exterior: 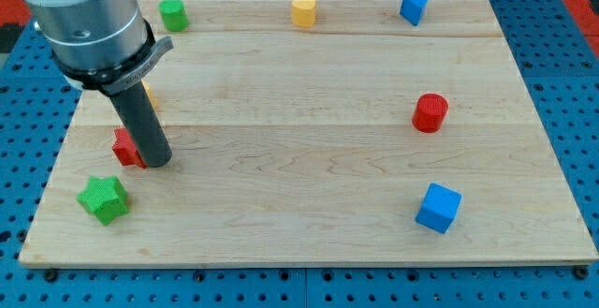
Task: Adjust yellow hexagon red star and green star to form a vertical line
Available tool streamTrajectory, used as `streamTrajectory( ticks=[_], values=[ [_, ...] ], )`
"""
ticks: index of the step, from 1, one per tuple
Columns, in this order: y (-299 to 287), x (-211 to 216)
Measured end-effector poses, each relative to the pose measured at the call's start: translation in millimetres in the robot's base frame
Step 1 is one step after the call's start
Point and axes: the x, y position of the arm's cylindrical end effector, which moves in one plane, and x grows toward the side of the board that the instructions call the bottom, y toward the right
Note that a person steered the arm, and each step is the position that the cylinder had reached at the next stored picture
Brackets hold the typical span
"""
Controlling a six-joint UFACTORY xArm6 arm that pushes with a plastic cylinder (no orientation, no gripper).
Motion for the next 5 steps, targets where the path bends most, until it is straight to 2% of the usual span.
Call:
streamTrajectory(
  ticks=[1, 4, 5],
  values=[
    [20, -2],
    [-37, -23],
    [-9, -36]
  ],
)
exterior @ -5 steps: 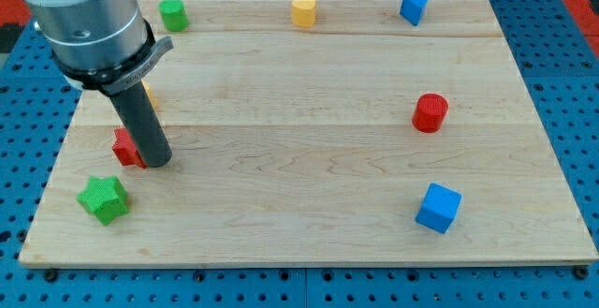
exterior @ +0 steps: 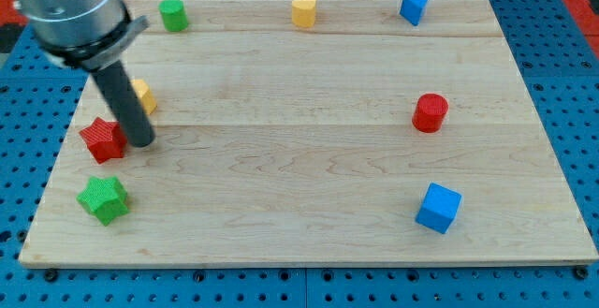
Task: Adjust yellow hexagon red star and green star to form a vertical line
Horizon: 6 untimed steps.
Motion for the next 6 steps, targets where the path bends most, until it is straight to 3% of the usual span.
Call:
streamTrajectory(
  ticks=[1, 2, 6],
  values=[
    [-7, -43],
    [-29, -47],
    [-2, -17]
  ],
)
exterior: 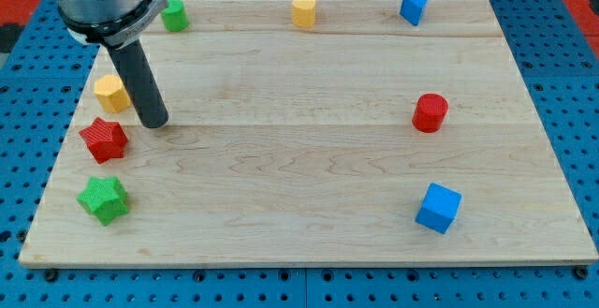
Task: Adjust yellow hexagon red star and green star to form a vertical line
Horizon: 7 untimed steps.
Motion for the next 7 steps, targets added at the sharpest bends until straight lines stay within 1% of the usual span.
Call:
streamTrajectory(
  ticks=[1, 2, 3, 4, 5, 6, 7],
  values=[
    [53, 23],
    [64, 64],
    [58, 92],
    [35, 93],
    [26, 103],
    [-9, 112],
    [6, 110]
  ],
)
